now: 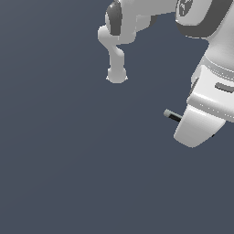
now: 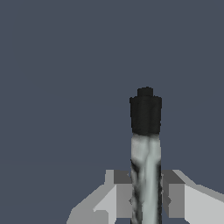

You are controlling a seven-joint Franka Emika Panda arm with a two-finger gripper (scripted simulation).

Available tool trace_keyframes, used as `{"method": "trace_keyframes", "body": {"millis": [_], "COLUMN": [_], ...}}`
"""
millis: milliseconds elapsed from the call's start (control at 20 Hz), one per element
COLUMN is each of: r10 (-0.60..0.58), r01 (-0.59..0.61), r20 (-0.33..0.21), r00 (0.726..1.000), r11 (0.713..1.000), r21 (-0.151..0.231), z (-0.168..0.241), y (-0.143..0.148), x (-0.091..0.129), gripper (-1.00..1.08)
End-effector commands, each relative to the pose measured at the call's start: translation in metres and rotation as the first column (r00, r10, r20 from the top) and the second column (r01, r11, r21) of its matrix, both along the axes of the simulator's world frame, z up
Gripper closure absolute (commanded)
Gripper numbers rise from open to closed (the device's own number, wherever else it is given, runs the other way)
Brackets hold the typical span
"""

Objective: Pick up the object and move it to a goal position.

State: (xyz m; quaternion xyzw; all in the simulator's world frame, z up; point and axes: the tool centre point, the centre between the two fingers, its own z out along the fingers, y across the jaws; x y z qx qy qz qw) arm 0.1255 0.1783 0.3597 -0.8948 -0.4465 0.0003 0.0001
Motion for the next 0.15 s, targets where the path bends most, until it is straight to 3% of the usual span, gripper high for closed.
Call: {"method": "trace_keyframes", "body": {"millis": [0, 100], "r10": [0.000, 0.000], "r01": [0.000, 0.000], "r20": [0.001, 0.001], "r00": [1.000, 1.000], "r11": [1.000, 1.000], "r21": [0.000, 0.000], "z": [0.0009, 0.0009], "y": [0.0002, 0.0003], "x": [0.0004, 0.0005], "gripper": [1.08, 1.08]}}
